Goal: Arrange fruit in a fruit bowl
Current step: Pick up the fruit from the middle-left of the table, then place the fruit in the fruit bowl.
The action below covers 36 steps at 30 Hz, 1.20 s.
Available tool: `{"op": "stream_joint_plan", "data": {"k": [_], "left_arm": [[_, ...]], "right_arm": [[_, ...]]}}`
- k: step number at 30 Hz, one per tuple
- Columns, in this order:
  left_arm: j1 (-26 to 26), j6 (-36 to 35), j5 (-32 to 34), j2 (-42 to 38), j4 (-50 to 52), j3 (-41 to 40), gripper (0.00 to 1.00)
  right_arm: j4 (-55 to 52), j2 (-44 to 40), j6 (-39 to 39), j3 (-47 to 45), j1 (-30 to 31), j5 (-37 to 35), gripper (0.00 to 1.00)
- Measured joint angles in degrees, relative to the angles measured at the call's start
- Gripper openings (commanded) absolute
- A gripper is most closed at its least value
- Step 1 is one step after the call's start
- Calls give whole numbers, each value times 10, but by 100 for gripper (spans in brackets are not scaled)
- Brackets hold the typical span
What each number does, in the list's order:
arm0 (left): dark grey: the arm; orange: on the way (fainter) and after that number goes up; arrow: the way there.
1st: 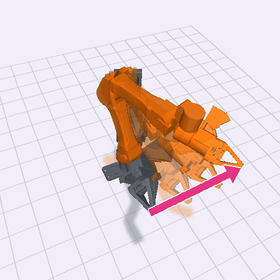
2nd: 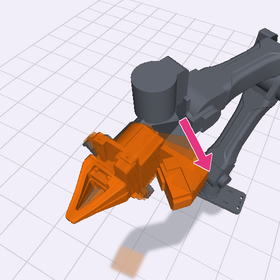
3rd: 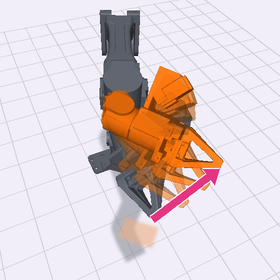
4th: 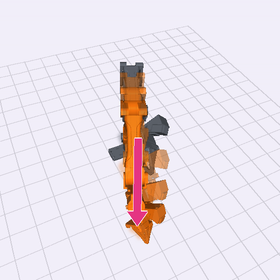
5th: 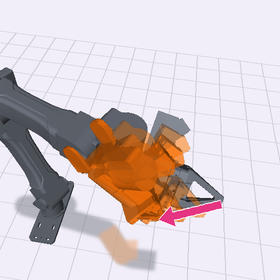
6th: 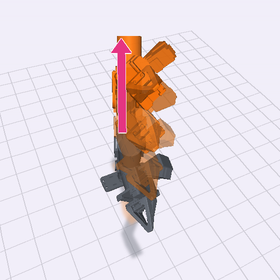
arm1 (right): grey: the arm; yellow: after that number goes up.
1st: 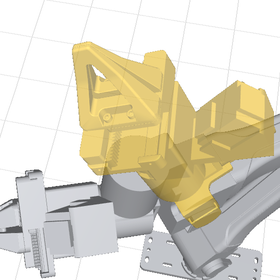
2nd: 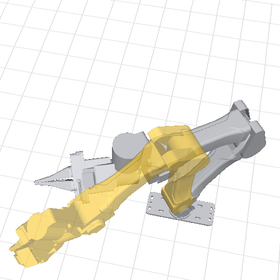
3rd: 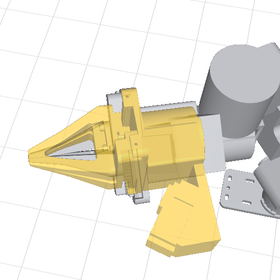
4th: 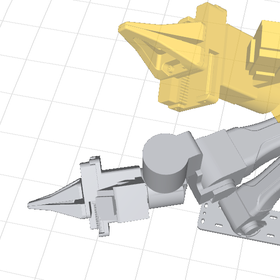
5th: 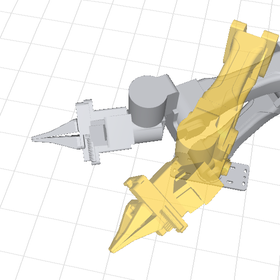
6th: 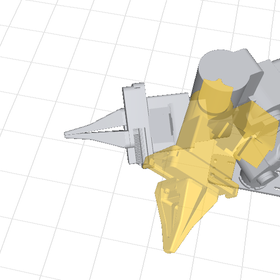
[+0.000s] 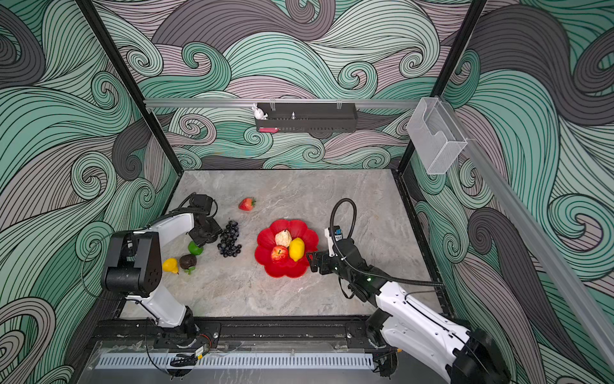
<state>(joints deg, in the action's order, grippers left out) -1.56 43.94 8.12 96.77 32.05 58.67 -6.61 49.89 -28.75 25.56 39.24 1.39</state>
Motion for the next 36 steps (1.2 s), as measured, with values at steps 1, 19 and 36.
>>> {"op": "stream_joint_plan", "data": {"k": [1, 19, 36], "left_arm": [[0, 0, 0, -1, -2, -1, 55], [-17, -22, -2, -138, -53, -89, 51], [-277, -173, 17, -329, -173, -122, 47]], "right_arm": [[0, 0, 0, 0, 0, -1, 89], [-37, -7, -28, 1, -1, -18, 89], [-112, -31, -92, 72, -3, -9, 89]]}}
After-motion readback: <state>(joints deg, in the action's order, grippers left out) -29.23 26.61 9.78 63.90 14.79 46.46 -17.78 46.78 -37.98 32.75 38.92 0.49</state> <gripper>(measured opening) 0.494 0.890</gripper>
